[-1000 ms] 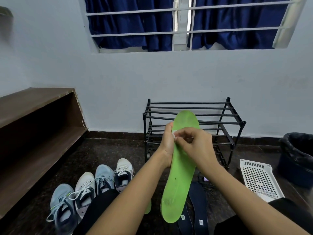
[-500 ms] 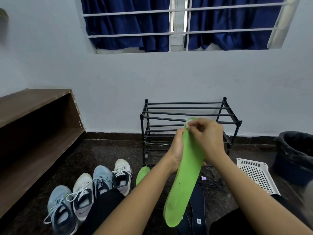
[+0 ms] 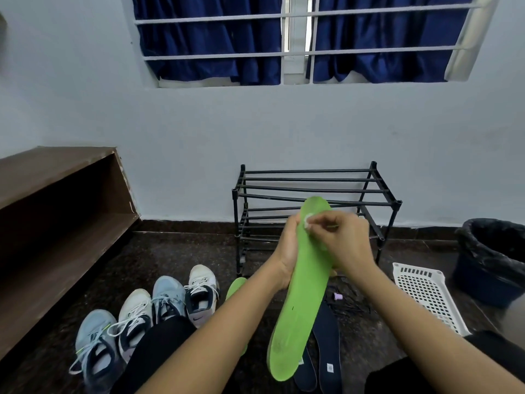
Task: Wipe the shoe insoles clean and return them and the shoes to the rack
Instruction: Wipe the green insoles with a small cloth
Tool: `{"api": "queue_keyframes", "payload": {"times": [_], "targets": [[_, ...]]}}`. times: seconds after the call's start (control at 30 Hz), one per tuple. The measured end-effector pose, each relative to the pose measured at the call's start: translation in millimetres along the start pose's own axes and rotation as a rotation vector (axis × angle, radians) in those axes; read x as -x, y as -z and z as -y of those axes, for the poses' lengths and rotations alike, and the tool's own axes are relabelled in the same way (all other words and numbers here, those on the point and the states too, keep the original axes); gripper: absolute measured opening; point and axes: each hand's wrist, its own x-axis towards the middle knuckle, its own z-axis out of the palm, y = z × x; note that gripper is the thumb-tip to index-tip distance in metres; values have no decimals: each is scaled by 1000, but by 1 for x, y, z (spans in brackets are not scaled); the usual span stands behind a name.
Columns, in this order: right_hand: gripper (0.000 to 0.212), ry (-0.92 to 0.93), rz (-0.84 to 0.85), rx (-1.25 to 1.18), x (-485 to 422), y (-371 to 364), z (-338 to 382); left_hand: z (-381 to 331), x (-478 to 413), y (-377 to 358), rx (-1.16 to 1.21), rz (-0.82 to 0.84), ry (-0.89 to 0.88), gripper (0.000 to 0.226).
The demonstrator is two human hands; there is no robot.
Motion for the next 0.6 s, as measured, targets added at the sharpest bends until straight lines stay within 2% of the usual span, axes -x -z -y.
{"api": "queue_keyframes", "payload": {"times": [0.13, 0.27, 0.47, 0.6], "targets": [[9, -29, -112, 5, -16, 21, -11, 10, 2, -12, -81, 81, 77, 72], [13, -30, -74, 48, -19, 20, -14, 8, -3, -10, -53, 72, 95, 70], [9, -107, 152, 82, -8, 16, -9, -5, -7, -2, 19, 10, -25, 64], [10, -90, 340, 152, 2, 5, -6, -10, -12, 8, 54, -112, -132, 56]]}}
